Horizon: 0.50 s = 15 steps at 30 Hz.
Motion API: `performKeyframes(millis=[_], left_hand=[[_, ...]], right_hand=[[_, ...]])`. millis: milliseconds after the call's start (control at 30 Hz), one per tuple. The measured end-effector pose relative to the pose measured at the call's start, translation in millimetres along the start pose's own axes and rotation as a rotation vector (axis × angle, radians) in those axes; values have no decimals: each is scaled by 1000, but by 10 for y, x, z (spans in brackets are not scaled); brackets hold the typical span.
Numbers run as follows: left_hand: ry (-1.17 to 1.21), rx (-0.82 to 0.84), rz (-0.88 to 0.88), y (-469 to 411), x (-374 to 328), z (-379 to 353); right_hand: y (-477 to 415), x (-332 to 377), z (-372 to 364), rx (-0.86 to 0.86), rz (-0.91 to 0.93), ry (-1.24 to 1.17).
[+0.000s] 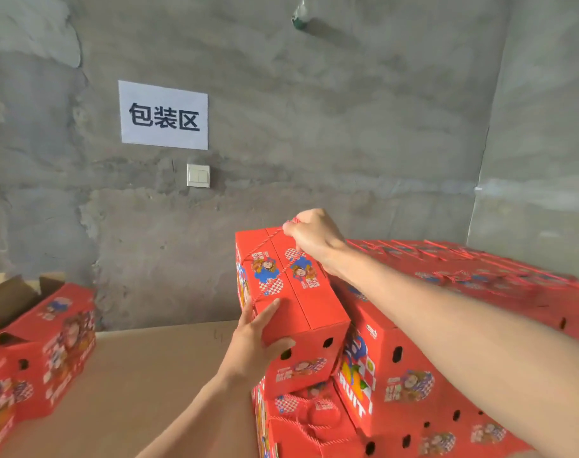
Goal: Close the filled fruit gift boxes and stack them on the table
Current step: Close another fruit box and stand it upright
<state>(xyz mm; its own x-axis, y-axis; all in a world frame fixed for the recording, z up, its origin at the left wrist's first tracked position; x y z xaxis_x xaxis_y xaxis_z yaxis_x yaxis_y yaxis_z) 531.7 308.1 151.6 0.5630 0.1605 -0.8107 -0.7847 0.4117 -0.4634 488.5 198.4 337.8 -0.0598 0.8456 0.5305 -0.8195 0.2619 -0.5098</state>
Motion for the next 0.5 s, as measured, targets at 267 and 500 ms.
performKeyframes(millis=[267,500], left_hand=[[-47,-59,365,77,938,-622],[-319,9,403,302,1169,-941]], right_hand=[[561,-1157,-1319,133,366,683],[87,-1383,-1613,-10,351,732]])
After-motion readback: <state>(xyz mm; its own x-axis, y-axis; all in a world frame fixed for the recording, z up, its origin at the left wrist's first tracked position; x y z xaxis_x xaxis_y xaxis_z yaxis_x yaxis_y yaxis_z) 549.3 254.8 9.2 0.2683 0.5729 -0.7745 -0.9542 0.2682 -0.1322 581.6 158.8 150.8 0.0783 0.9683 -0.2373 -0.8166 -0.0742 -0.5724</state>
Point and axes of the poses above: each hand's wrist, its own y-axis away from the middle knuckle, its own z-axis out of the back of the hand, x = y × z, the point moved 3 cm from there along -y, towards the middle knuckle, and after that the axes turned 7 degrees about y, right-handed, at the moved point
